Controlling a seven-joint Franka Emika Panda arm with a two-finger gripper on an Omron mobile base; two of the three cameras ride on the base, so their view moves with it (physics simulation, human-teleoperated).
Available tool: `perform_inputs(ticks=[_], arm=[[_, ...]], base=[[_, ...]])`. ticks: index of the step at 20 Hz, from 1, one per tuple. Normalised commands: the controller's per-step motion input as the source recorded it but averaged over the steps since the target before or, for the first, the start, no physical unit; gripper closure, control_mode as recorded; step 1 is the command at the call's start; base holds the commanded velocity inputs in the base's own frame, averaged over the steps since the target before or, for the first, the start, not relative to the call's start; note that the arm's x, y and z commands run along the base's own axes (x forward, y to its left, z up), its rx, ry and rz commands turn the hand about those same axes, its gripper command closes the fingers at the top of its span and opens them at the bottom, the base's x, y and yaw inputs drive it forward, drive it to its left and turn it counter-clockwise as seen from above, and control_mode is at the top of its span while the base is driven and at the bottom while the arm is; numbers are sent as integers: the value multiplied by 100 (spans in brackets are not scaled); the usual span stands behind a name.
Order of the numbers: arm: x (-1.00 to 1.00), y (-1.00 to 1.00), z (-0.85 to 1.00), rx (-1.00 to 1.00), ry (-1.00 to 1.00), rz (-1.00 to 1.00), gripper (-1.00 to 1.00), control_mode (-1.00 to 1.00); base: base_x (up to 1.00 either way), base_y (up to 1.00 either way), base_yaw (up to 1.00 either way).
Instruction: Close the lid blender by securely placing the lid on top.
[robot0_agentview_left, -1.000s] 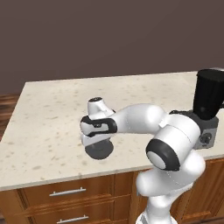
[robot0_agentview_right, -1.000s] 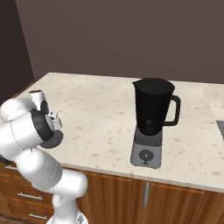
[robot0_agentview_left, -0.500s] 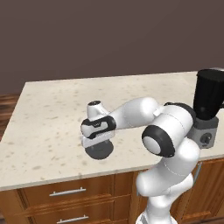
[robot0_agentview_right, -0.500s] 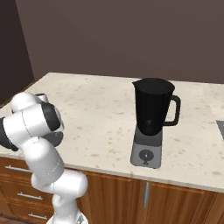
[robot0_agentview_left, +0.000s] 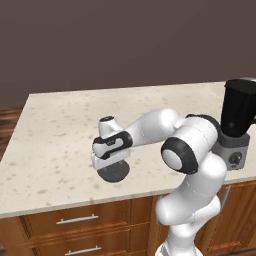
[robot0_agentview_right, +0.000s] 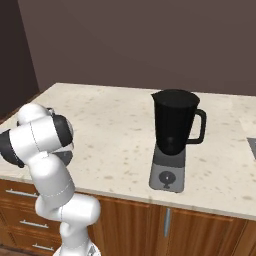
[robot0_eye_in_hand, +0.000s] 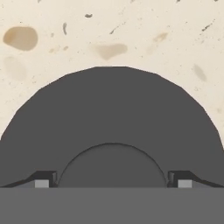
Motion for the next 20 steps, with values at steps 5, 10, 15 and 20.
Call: perform_inputs(ticks=[5,10,15,20], arm=[[5,0,-51,-1,0,0,-100,-100],[0,-1,-84,1,0,0,100,-100],[0,-11,-43,8,-1,1,100,-100],[-7,-36,1,7,-5,0,100,-100]], base=[[0,0,0],[0,0,0],[0,0,0],[0,0,0]])
